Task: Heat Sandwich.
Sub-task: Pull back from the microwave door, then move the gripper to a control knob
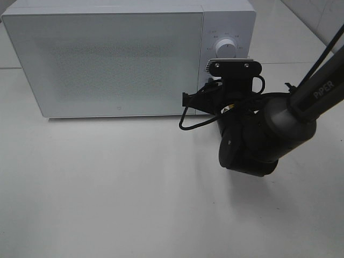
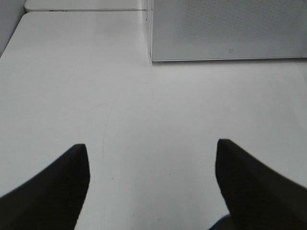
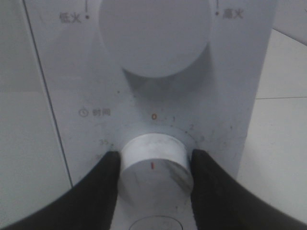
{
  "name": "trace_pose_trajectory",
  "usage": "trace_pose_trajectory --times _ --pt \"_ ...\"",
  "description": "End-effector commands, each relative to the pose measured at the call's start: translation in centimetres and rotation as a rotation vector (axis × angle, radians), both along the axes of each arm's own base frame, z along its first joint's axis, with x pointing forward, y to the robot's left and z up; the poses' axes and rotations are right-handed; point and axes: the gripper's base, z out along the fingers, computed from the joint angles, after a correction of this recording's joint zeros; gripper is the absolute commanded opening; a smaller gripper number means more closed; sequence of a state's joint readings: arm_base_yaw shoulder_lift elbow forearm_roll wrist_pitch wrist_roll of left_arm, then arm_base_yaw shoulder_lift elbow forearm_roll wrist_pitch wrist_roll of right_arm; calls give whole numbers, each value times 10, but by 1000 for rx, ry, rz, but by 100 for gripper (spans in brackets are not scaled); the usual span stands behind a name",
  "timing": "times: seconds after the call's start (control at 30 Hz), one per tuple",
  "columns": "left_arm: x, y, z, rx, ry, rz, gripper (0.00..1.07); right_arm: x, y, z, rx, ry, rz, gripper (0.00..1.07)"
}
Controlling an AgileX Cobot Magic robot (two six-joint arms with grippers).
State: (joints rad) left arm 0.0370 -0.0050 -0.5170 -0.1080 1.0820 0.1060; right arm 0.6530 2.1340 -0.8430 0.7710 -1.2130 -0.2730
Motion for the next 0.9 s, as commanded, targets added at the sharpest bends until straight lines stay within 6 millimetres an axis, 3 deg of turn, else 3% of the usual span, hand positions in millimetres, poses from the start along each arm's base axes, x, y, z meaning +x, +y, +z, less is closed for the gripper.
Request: trace_pose_trajectory --times 0.03,0.27,0.57,0.9 --pt "-2 -1 1 -12 -28 2 70 5 5 8 9 -58 24 0" --pt "-2 -1 1 -12 -28 2 70 5 4 12 166 -110 -10 0" --pt "-2 -1 1 -12 -28 2 70 5 4 13 648 -121 -72 0" --pt "-2 -1 1 -12 -28 2 70 5 7 11 998 -91 -107 0"
